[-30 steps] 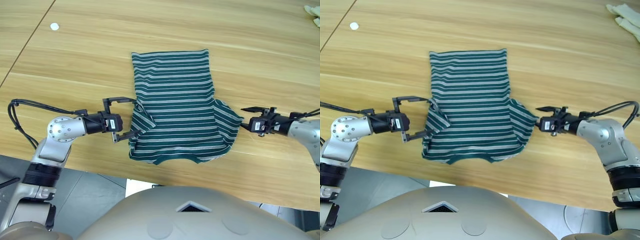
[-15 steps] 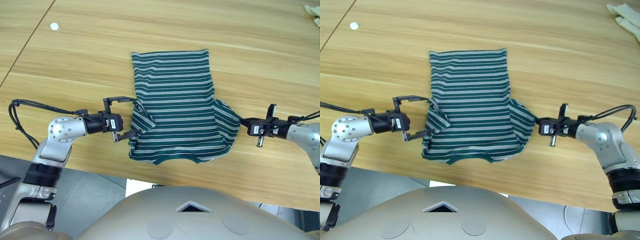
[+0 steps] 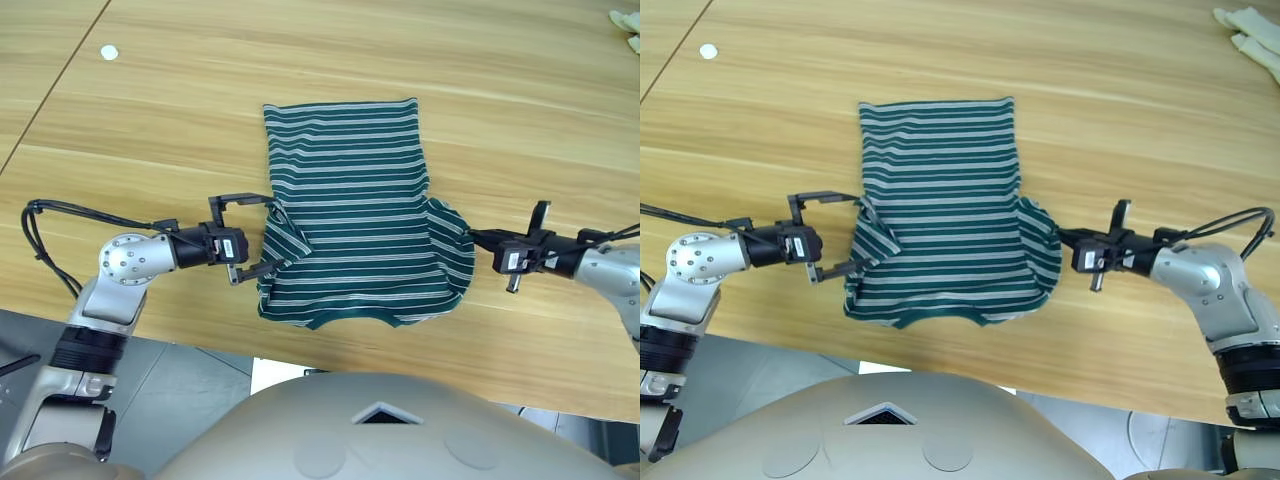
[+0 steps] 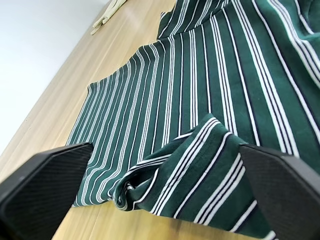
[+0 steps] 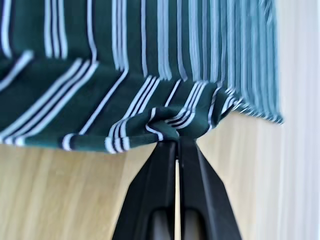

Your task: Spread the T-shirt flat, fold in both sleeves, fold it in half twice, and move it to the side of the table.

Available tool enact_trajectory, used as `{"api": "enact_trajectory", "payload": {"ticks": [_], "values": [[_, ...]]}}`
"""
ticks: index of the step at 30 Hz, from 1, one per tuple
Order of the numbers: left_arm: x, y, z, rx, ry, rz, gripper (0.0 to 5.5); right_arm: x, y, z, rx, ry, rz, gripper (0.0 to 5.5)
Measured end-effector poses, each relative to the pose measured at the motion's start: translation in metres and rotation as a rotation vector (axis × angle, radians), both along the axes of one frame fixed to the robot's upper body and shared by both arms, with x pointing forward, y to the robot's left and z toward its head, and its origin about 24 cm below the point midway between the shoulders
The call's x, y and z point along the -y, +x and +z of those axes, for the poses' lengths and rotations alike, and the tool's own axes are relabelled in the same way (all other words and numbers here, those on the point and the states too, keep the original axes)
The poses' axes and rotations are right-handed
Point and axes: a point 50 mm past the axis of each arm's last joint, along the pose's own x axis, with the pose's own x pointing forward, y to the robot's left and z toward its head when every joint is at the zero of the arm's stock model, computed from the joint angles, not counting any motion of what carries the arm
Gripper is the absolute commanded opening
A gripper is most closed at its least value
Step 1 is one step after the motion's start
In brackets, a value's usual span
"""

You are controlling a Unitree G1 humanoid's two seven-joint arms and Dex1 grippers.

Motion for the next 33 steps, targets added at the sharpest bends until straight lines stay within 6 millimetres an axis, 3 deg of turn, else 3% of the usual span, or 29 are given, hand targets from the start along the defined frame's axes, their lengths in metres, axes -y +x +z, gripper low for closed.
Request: {"api": "enact_trajectory", "payload": {"ticks": [7,16,33], "values": [[0.001,0.0,0.0,0.001,-0.004,0.001,5.4,-0.014,-0.003,0.009,0.025,0.022,0.067,0.03],[0.002,0.0,0.0,0.003,-0.009,-0.001,5.4,-0.042,0.008,0.004,0.004,-0.022,0.172,0.03],[0.004,0.0,0.0,0.005,-0.015,-0.008,5.4,-0.065,0.008,-0.01,-0.072,-0.045,0.263,0.03]]}}
